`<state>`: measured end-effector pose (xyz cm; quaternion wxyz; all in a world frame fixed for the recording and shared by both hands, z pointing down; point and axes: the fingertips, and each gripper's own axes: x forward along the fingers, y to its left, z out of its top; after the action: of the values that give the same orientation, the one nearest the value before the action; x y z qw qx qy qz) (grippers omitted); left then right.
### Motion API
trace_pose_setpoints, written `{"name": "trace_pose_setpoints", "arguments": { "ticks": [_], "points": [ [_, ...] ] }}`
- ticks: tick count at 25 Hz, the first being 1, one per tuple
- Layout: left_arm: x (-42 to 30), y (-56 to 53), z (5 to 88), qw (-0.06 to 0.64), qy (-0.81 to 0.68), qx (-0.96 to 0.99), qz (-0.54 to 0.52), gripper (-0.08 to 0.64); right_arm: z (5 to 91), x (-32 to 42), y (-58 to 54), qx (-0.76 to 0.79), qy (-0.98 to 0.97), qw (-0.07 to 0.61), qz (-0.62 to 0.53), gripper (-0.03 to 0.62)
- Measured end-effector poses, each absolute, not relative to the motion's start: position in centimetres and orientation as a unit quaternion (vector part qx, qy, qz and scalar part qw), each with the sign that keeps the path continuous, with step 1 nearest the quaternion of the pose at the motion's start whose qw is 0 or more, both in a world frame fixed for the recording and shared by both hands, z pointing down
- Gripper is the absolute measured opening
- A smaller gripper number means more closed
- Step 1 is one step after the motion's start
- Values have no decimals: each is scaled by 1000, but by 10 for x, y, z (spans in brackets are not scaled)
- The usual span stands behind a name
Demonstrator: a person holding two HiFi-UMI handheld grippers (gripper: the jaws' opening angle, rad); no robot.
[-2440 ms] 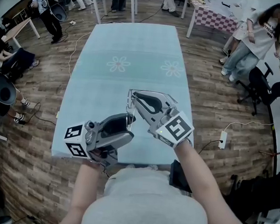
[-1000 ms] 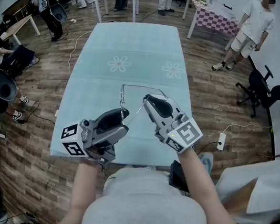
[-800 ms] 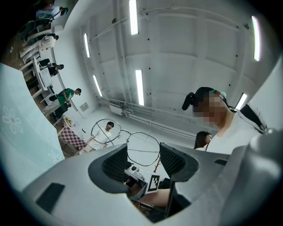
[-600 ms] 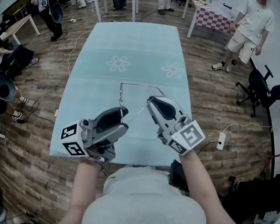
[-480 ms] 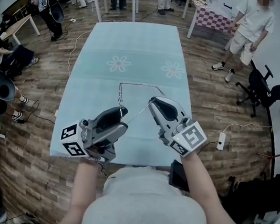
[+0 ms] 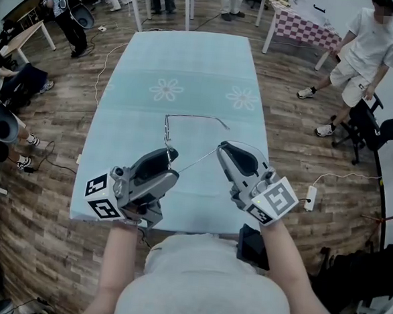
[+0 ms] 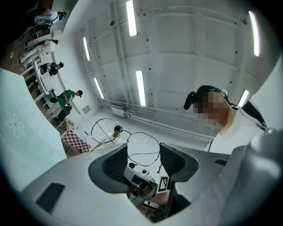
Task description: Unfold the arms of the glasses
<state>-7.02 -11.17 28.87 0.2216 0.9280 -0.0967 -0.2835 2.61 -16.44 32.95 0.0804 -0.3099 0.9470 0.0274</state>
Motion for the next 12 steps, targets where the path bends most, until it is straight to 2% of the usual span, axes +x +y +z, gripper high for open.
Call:
{"name": "trace_pose_setpoints", "arguments": {
  "ticks": [12],
  "points": [
    [-70,-112,290,218,-112,928,-281,238,324,39,-152,-312,946,80,36,38]
  ]
}}
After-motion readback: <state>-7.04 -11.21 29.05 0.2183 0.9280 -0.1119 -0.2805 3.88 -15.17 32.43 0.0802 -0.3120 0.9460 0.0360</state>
